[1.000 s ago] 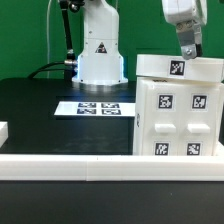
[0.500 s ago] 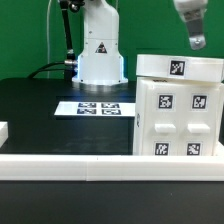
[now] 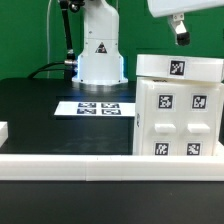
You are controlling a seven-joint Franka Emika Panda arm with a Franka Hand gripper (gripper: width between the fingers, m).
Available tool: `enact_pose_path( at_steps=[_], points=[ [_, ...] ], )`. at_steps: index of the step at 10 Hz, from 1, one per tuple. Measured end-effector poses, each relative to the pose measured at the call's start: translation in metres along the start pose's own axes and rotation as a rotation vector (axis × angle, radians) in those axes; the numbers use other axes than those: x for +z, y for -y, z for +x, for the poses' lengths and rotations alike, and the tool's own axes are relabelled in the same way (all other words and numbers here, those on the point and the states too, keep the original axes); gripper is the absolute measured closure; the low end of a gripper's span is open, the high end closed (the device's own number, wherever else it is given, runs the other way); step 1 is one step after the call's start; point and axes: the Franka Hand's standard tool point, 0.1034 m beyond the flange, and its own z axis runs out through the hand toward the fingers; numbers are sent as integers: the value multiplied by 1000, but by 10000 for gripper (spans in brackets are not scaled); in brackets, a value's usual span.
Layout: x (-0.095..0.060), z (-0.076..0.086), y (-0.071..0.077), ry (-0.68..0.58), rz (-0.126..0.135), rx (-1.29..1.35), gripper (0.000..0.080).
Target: Assemble cabinet
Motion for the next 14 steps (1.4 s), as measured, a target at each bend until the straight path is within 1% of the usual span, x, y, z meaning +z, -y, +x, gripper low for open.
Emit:
enact_pose_path(
  at_steps=[4,5,6,8,9,10,11,12,14],
  points=[
    [0,2,-1,-5,-4,-443,2],
    [0,2,0,-46,-43,-648,2],
    [2,1,1,-64,-64,-800,2],
    [2,3,-1,-65,-96,-1095,2],
    [2,4,-2,-58,-100,-1172,2],
    [2,9,-5,-52,-104,-1256,2],
    [1,11,-6,-51,-119,-1367,2],
    [1,11,-6,-49,-121,-1416,2],
    [2,14,-10,-29,-147,-1674,2]
  ],
)
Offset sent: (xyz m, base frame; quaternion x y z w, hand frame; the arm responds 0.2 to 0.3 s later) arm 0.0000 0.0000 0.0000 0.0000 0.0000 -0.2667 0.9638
